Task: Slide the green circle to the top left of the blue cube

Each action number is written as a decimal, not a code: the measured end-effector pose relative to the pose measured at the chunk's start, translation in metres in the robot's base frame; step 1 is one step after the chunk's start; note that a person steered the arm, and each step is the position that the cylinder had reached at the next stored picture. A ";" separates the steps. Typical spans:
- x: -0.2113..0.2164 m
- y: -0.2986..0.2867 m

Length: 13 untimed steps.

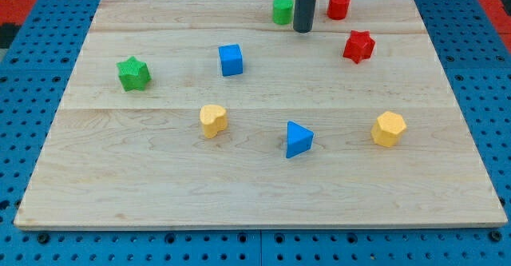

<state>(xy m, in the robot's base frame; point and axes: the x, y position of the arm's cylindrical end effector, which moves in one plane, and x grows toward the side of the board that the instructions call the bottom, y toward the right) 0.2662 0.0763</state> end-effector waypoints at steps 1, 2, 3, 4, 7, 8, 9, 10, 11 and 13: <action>0.000 -0.009; -0.025 0.013; -0.044 0.029; -0.044 0.029; -0.060 0.029; -0.060 0.015; -0.060 0.004; -0.052 -0.061; -0.031 -0.121; -0.010 -0.137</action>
<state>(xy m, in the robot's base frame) 0.2559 -0.0609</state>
